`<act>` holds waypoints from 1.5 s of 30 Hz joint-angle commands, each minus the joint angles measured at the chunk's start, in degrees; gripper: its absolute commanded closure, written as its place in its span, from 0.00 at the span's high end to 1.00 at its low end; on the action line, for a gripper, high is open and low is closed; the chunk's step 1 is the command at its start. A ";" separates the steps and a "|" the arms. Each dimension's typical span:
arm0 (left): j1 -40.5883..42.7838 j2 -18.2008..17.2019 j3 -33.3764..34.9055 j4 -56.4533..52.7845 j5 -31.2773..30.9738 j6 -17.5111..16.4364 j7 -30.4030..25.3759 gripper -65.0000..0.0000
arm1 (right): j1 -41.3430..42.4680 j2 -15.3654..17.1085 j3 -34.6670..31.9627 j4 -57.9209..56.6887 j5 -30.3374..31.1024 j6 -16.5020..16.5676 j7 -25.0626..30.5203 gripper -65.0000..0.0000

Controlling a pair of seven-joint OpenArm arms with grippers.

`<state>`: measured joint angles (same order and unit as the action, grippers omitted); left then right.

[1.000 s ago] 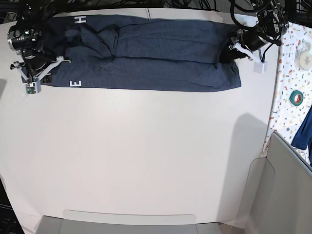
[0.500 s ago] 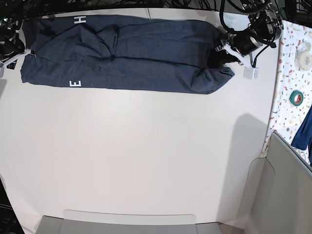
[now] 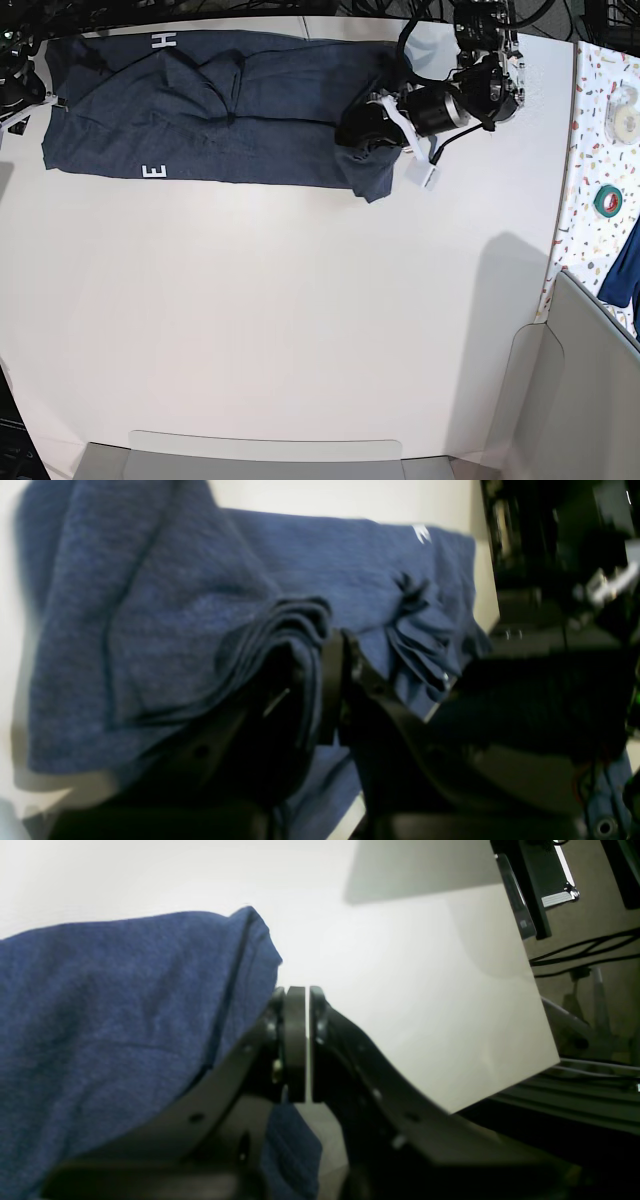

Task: Layout the t-shirt on the table in an organized manner, then fold the t-shirt properly
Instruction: 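Lift the strip end with the left gripper and fold it toward the strip center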

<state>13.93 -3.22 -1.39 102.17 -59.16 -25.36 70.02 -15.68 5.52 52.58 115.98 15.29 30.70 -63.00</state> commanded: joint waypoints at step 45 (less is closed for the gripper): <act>-17.58 -2.53 30.71 0.73 -0.76 -0.17 -0.96 0.00 | -0.19 0.59 -0.23 -3.68 0.32 0.29 1.42 0.00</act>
<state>-2.81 -5.93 29.21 101.97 -58.22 -25.12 70.28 -15.99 5.48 52.21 111.35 15.29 30.72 -62.78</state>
